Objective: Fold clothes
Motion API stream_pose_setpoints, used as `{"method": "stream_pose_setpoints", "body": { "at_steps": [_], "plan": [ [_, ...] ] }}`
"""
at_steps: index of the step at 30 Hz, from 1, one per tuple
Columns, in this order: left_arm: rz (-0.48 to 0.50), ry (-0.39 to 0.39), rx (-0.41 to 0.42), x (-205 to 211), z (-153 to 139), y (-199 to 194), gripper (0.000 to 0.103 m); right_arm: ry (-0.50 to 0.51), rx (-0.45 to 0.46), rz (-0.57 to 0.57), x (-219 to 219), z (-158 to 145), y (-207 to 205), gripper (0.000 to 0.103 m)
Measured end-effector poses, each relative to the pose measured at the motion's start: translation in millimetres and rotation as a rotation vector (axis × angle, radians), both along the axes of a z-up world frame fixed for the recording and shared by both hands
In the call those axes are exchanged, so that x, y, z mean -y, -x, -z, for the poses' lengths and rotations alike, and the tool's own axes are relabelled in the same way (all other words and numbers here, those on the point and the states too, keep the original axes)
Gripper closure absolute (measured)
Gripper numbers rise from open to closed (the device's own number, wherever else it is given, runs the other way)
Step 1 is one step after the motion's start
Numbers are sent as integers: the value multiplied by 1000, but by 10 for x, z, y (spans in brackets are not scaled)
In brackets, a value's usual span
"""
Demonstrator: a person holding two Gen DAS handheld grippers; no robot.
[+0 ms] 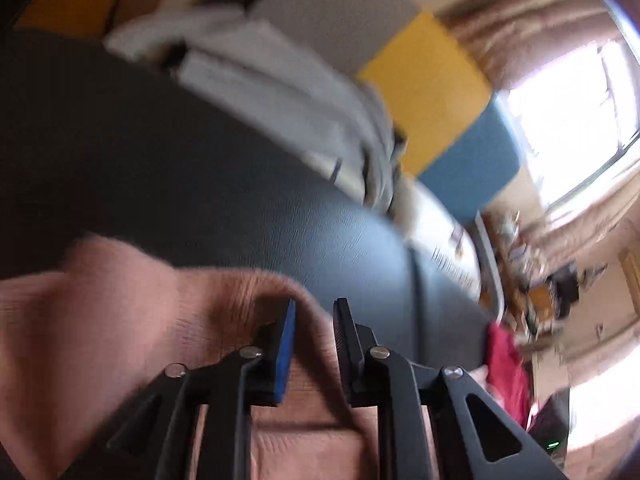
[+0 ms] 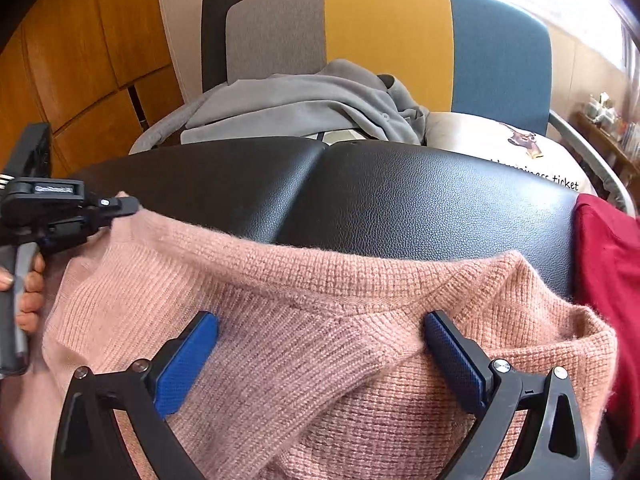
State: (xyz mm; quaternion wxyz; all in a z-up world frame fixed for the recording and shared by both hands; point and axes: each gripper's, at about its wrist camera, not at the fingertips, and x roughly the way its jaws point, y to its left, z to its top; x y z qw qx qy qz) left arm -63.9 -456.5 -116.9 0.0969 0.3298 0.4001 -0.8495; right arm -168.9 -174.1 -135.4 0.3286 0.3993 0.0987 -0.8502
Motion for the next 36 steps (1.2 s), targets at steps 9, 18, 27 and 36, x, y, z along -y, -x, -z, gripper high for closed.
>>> {"method": "stream_pose_setpoints", "body": {
  "at_steps": [9,18,27,36],
  "plan": [
    [301,305,38,-1138,-20,-89,75,-18,0,3,-2,4,1,0],
    [244,221,2,-981,274,-100,81,-43,-5,1,30,16,-5,0],
    [203,203,-20,-1122,-261,-555,74,66,99,-52,-342,-217,-129,0],
    [368,318,11,-2054,38,-1336,74,395,357,92,-2029,-90,-910,0]
  ]
}}
